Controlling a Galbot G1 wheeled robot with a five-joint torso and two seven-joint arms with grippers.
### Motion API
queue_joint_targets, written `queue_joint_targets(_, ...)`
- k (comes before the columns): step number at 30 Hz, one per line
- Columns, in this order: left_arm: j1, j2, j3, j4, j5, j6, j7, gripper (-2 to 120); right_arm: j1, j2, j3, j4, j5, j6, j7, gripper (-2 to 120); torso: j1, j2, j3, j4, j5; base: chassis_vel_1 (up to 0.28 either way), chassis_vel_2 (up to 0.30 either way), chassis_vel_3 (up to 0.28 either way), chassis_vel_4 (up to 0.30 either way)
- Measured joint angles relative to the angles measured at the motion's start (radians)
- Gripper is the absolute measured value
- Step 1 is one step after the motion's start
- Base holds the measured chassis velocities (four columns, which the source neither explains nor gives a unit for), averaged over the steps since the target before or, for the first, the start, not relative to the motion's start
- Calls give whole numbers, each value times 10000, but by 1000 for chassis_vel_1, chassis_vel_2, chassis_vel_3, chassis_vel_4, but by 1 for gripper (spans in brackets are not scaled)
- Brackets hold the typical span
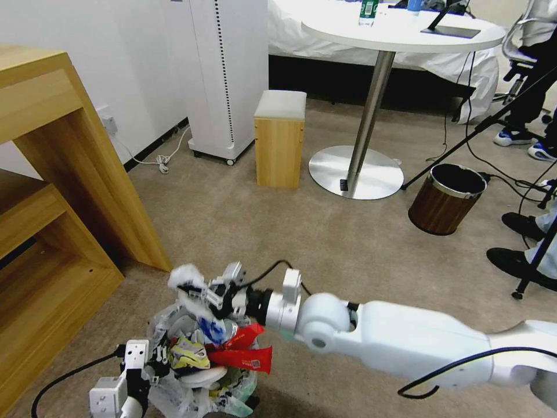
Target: Pick up the trash bin and place the garbage on the floor into it.
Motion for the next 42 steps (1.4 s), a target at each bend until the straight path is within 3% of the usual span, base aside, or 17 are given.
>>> queue_joint_targets(16, 0, 64, 152, -35, 64, -23, 4, 0, -444, -12, -270, -822, -575, 348, 633, 0, 0, 0, 0, -1, 0, 0, 0, 0, 0)
queue_joint_targets(32, 61, 47, 232, -35, 326, -180, -17, 0, -14, -140, -12, -613, -613, 162, 854, 58, 0, 0, 1, -2, -2, 0, 0, 0, 0)
queue_joint_targets(42, 189, -32, 312, -50, 617, -152, 9, 0, -17, -300, -13, -443, -436, -106, 1028, 61, 0, 0, 1, -1, 0, 0, 0, 0, 0)
